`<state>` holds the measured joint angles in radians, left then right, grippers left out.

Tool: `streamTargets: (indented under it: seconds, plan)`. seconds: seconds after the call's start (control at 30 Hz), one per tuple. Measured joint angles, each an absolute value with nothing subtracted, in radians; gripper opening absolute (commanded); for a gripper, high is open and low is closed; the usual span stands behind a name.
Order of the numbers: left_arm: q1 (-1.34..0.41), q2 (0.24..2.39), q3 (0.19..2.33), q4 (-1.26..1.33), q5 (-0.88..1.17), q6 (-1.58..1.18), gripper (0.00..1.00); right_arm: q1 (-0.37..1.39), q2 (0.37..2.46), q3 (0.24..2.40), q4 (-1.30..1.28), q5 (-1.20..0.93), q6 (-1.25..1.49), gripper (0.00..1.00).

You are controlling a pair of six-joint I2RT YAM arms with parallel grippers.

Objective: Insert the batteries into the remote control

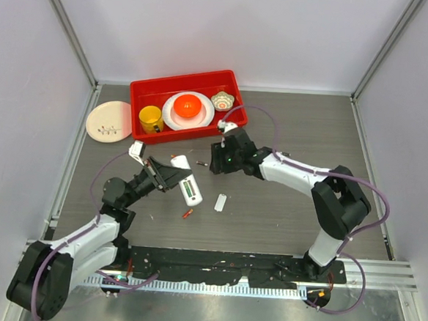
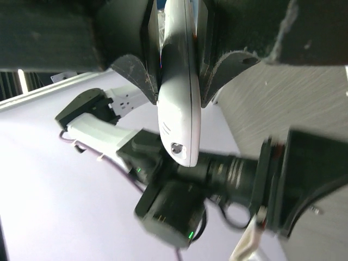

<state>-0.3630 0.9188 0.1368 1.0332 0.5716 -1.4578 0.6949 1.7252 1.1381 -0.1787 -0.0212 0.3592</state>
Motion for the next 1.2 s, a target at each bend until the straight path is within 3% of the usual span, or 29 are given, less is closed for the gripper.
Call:
streamTargets:
  seconds: [0.33, 0.83, 1.2]
  plan:
    - [-0.265, 0.814, 0.136, 1.066, 0.595, -1.523, 0.00, 0.827, 1.769, 1.098, -0.121, -0.023, 0.332, 0.54]
    - [-0.230, 0.793, 0.130, 1.066, 0.616, -1.563, 0.00, 0.823, 2.043, 1.401, -0.156, 0.177, 0.184, 0.57]
    - [-0.230, 0.792, 0.130, 1.065, 0.628, -1.562, 0.00, 0.823, 2.103, 1.452, -0.195, 0.189, 0.138, 0.48]
